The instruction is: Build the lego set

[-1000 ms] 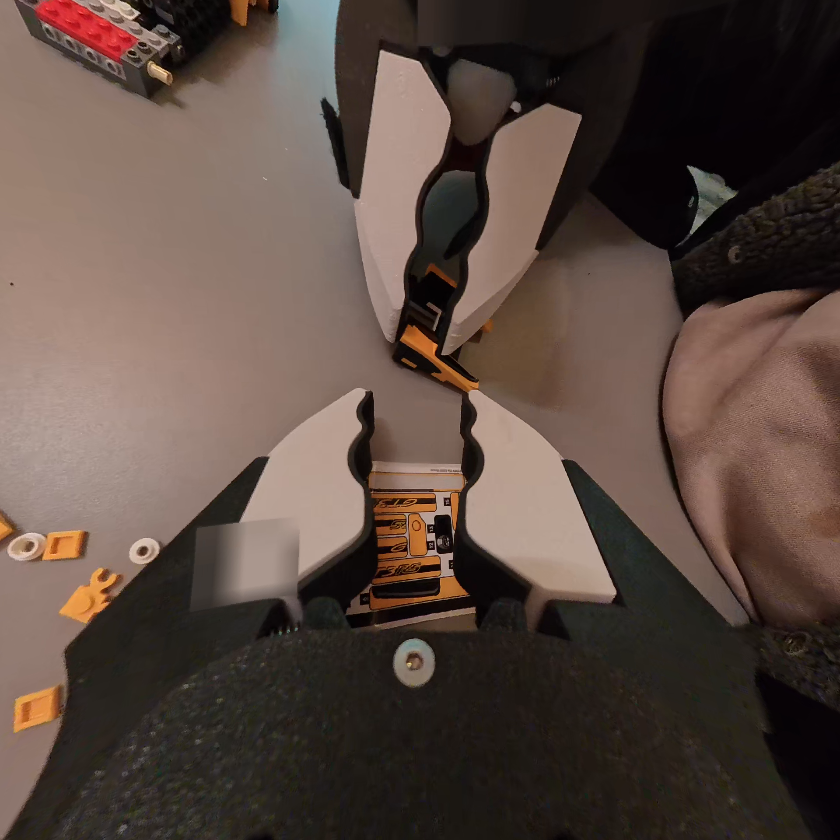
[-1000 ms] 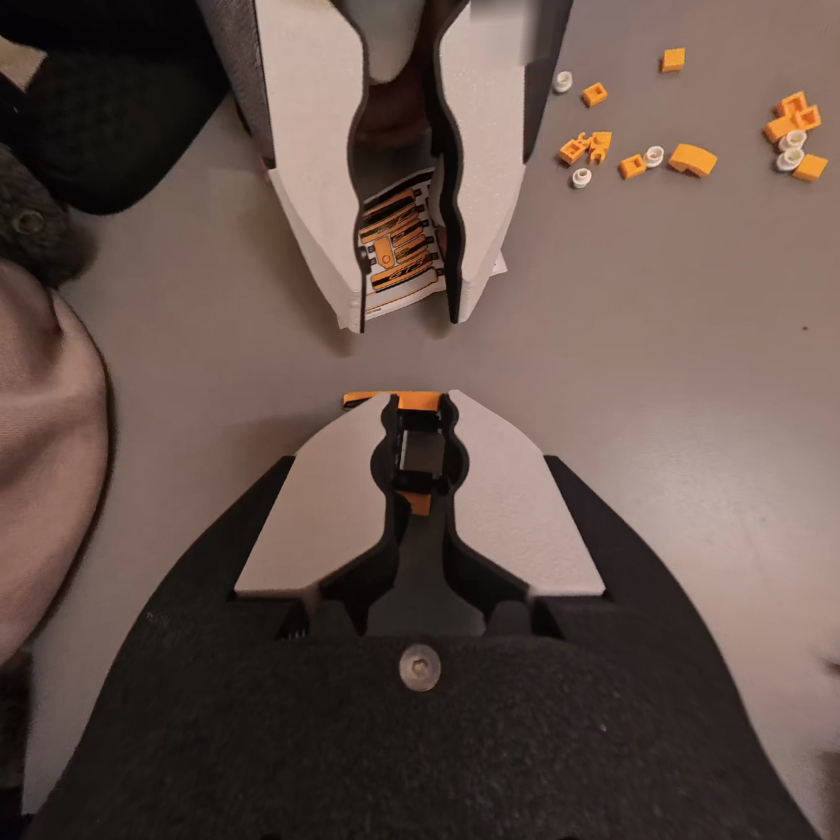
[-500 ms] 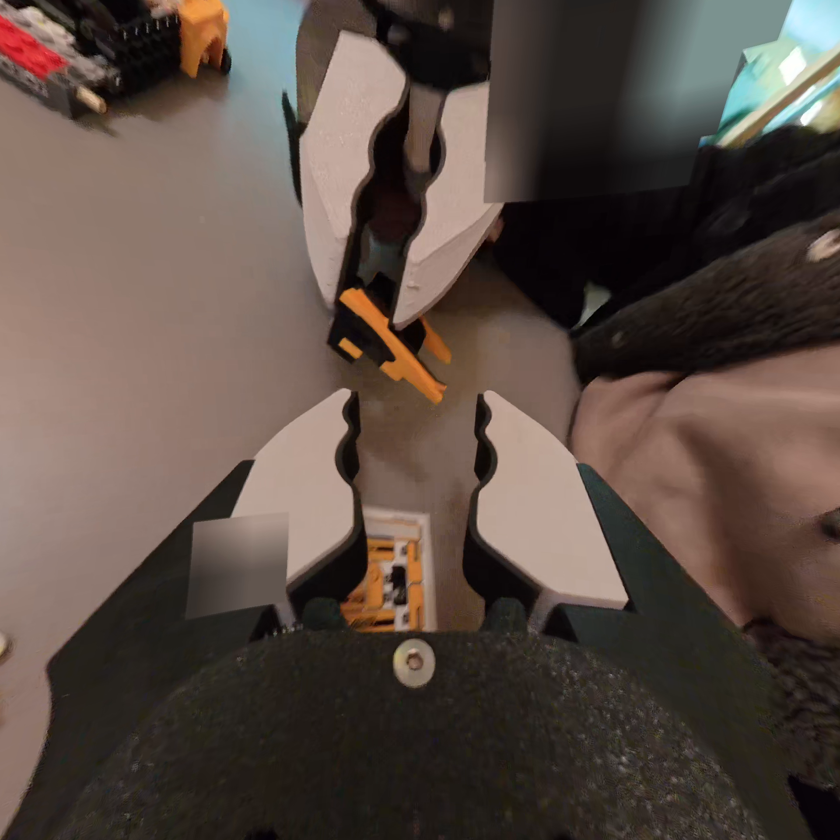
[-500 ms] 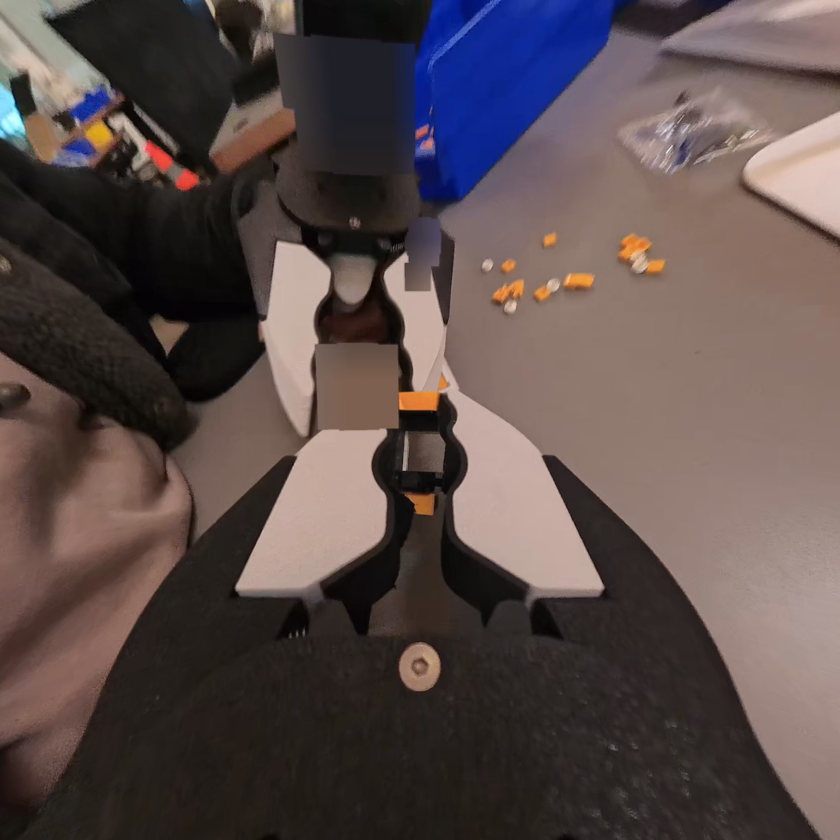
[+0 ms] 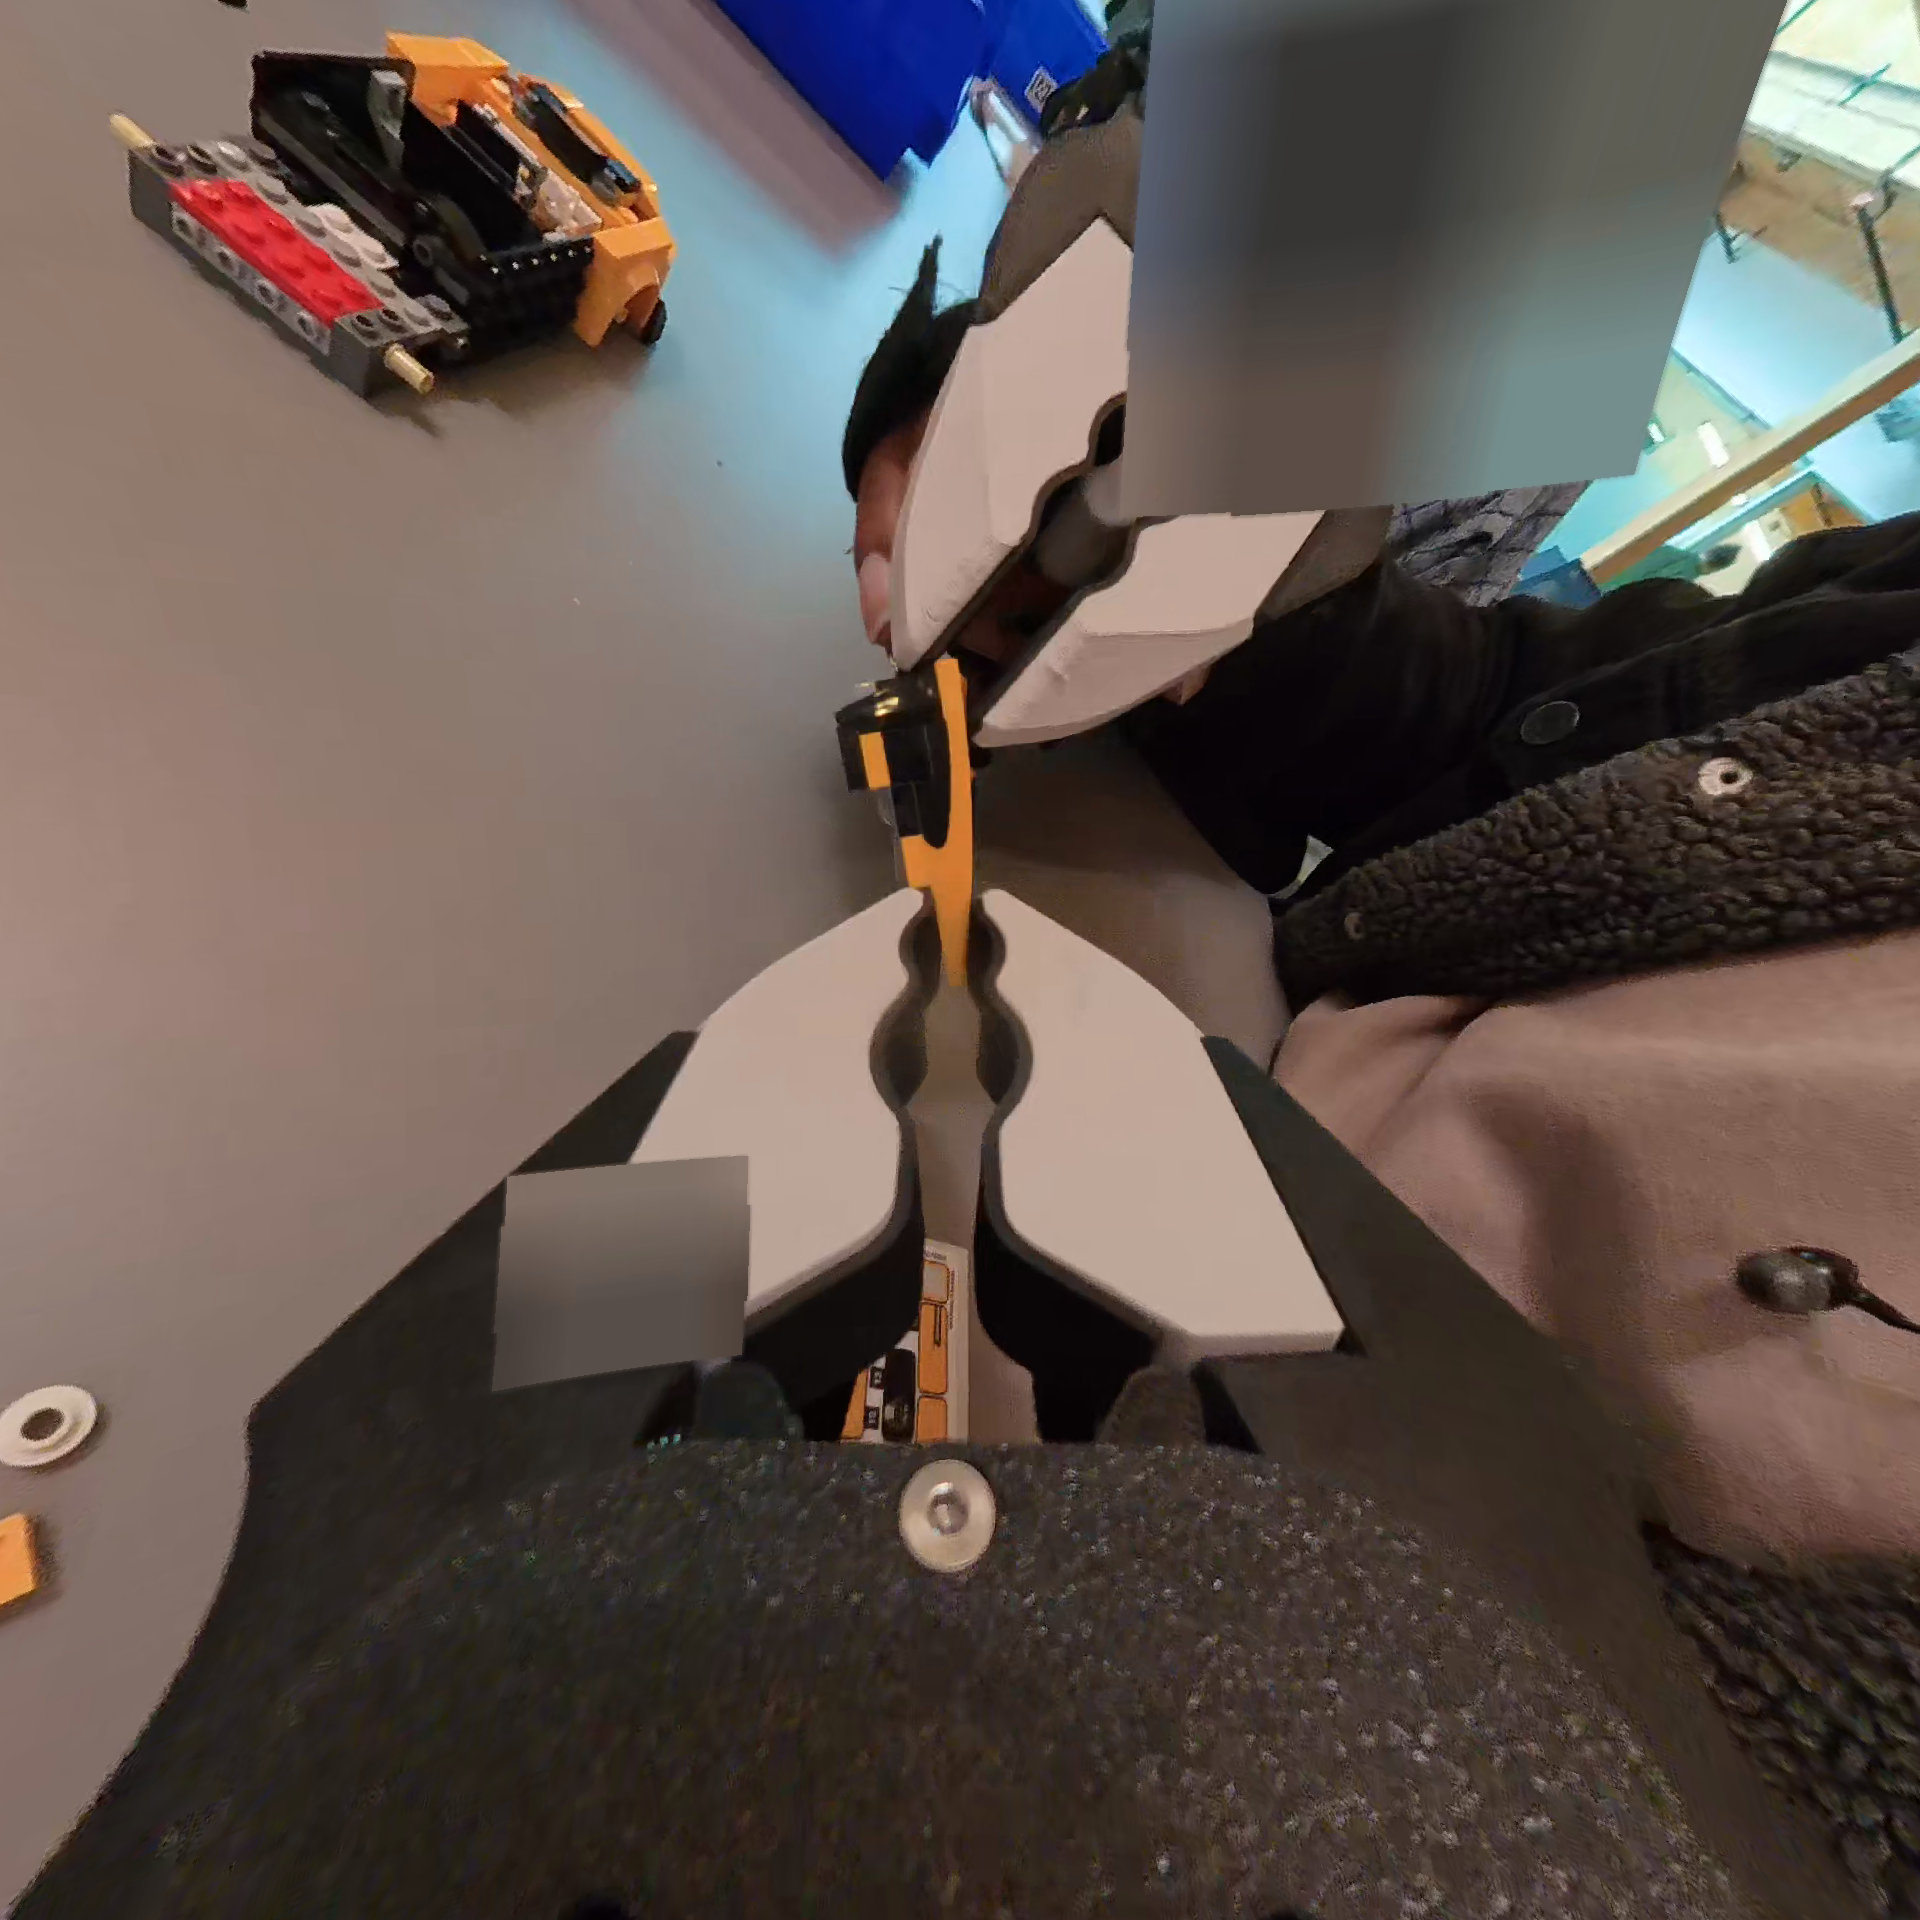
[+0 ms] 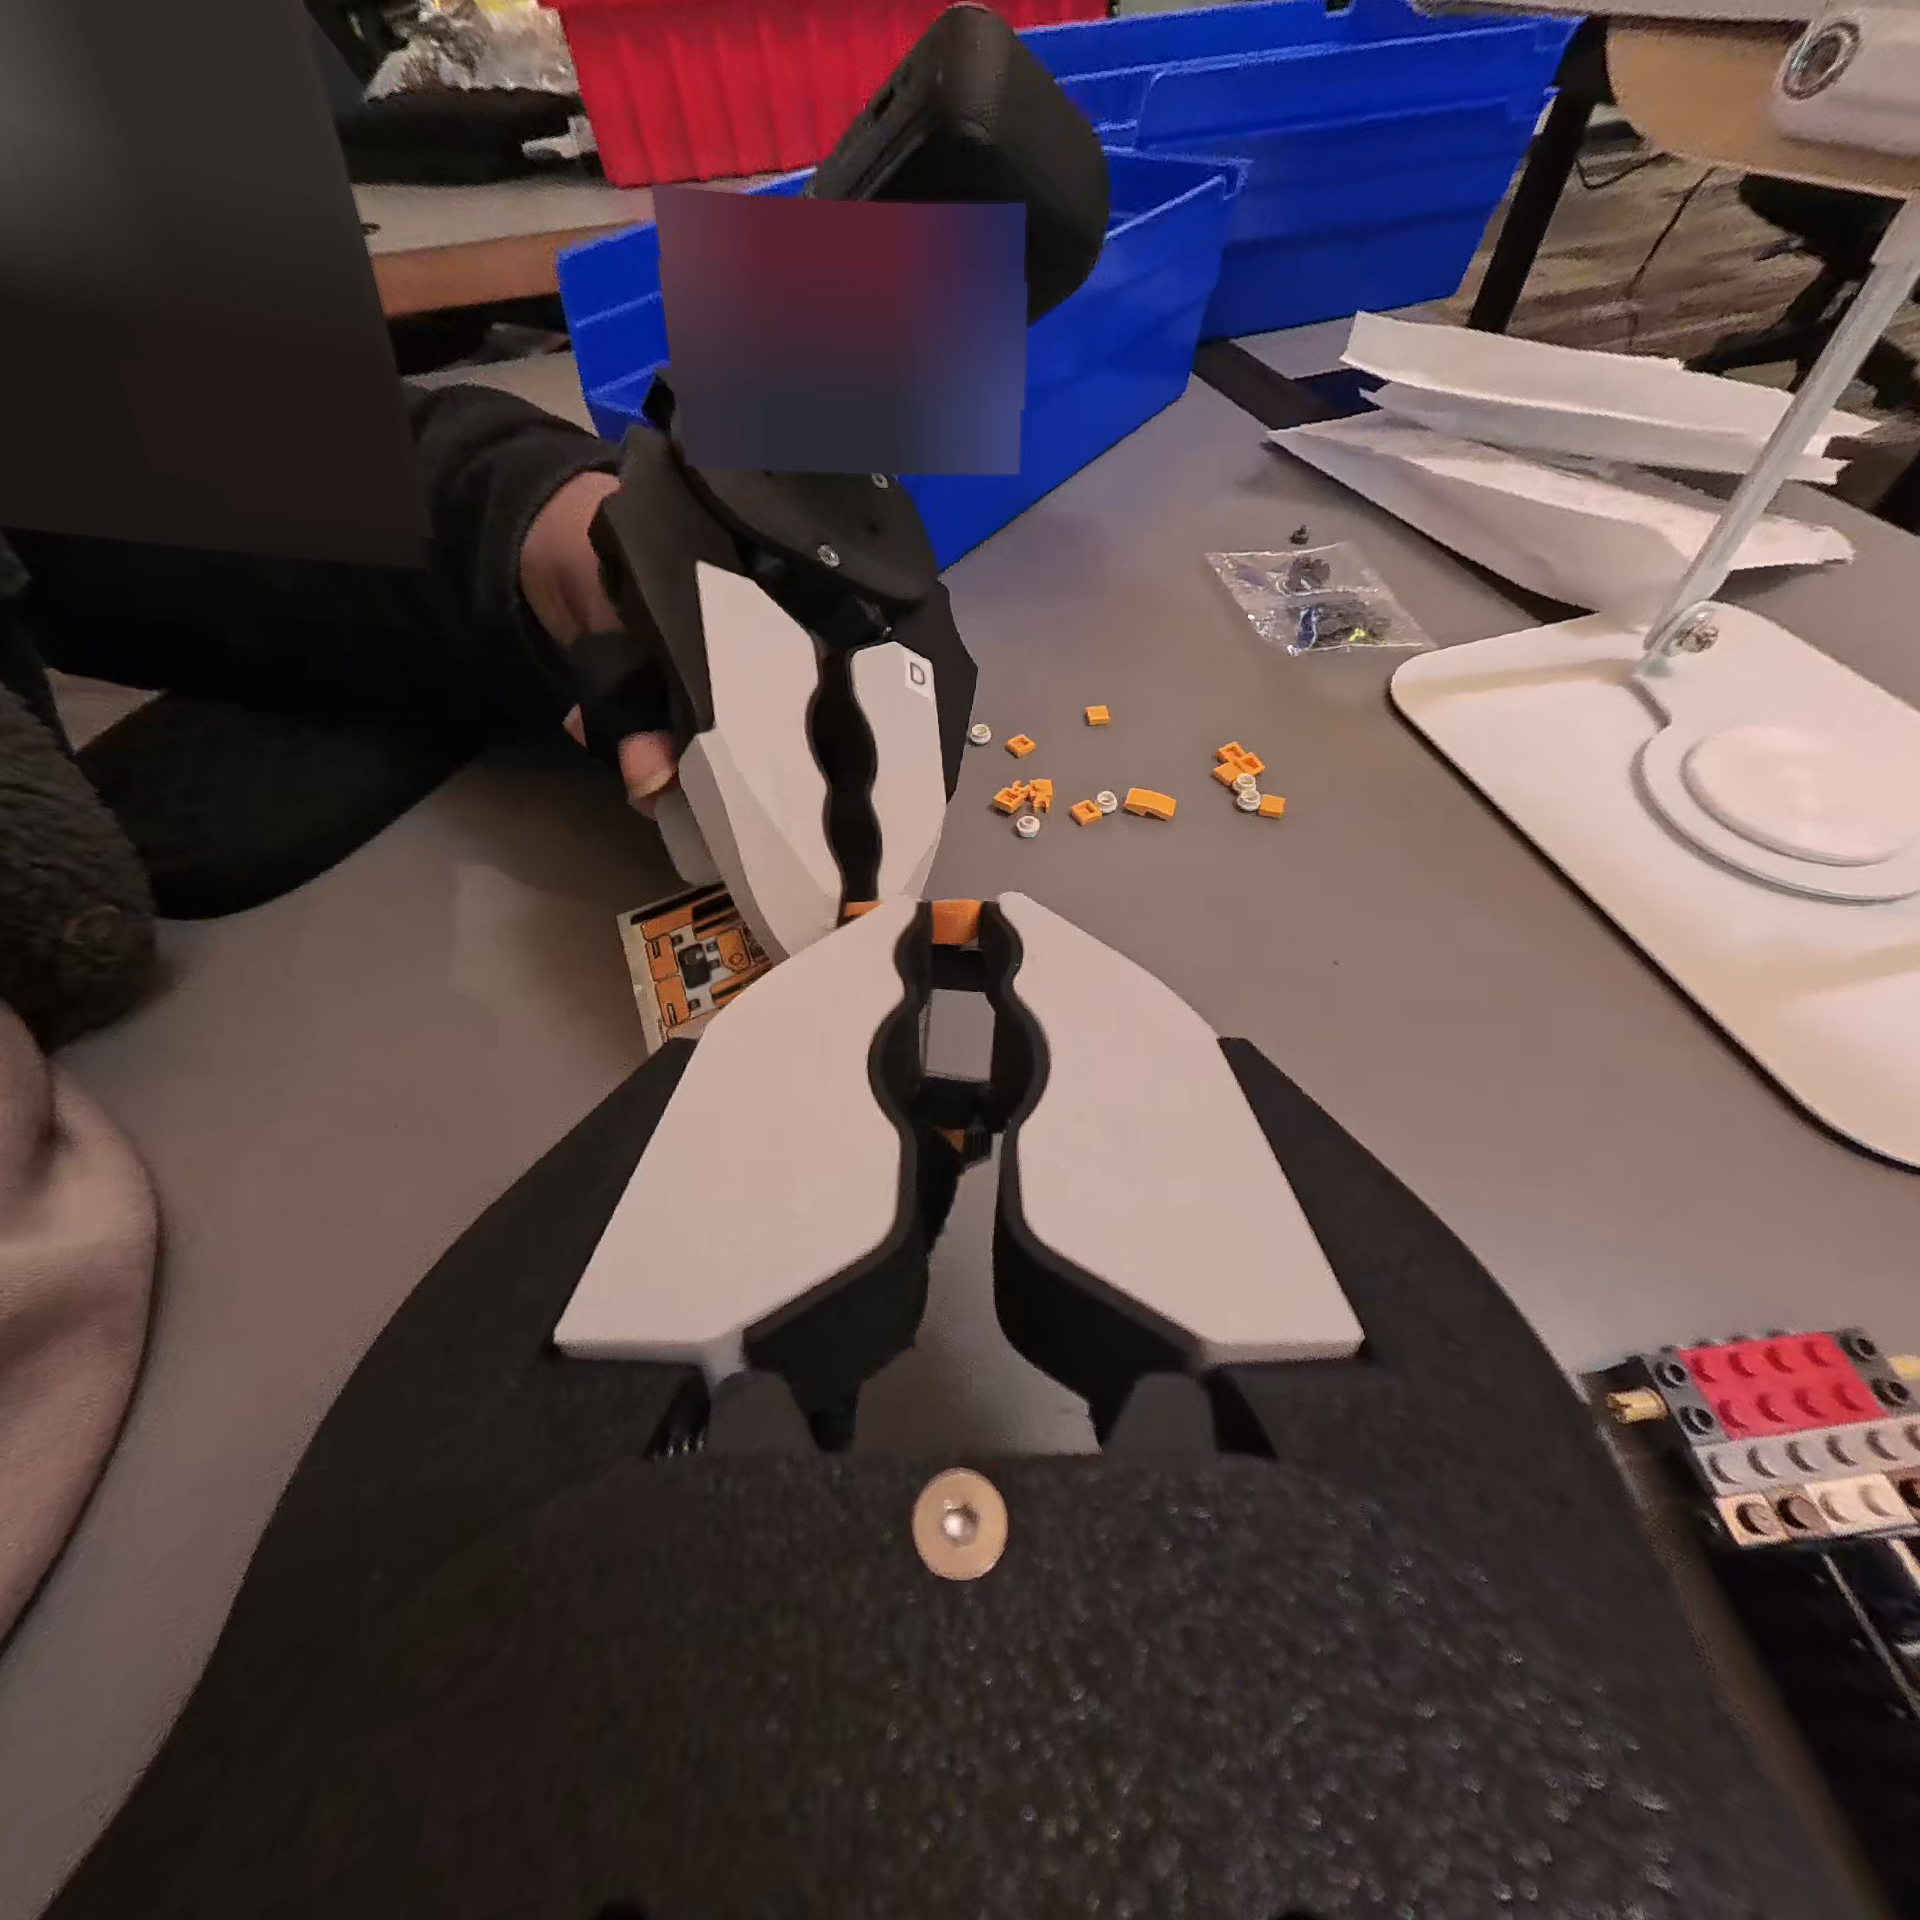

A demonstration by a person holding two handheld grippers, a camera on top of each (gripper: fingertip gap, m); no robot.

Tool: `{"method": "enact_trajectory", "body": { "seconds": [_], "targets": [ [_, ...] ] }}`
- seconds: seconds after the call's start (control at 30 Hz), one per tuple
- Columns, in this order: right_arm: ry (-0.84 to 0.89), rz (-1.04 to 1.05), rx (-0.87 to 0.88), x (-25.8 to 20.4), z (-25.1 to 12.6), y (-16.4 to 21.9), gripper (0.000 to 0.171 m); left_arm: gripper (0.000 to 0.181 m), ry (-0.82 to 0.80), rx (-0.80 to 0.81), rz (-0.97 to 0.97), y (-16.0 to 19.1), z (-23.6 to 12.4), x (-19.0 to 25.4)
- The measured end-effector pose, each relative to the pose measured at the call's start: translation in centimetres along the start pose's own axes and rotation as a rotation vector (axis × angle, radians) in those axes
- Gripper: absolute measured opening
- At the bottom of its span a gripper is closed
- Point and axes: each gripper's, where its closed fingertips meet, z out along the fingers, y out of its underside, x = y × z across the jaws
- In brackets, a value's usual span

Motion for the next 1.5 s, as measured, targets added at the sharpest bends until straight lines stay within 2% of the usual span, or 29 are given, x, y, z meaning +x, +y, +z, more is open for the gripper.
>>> {"method": "enact_trajectory", "body": {
  "seconds": [0.2,0.3,0.43,0.6,0.87,1.2,1.5],
  "targets": [
    [-0.011,-0.016,-0.009,-0.3,-0.2,0.0,0.01,0.004,0.002,-0.012,0.037,0.1,0.0,0.2],
    [-0.024,0.017,0.014,0.0,-0.7,-0.3,0.022,0.004,-0.007,-0.001,0.031,-0.1,-0.1,0.1],
    [-0.022,0.047,0.025,0.6,-1.4,-0.5,0.029,0.004,-0.079,0.011,0.065,-0.5,-0.3,-0.7],
    [-0.008,0.038,-0.014,0.2,-0.1,0.2,0.032,0.004,-0.178,-0.015,0.177,-0.5,-0.3,-0.9],
    [-0.046,0.167,0.043,0.3,0.0,-0.2,0.026,0.004,-0.287,0.003,0.324,-1.3,-0.4,-0.6],
    [0.016,0.364,0.1,1.6,0.0,-0.8,0.03,0.004,-0.426,0.073,0.435,-2.8,-1.2,-1.1],
    [-0.02,0.431,0.148,1.5,-0.3,-1.4,0.027,0.004,-0.416,0.115,0.445,-3.4,-1.5,-0.6]
  ]
}}
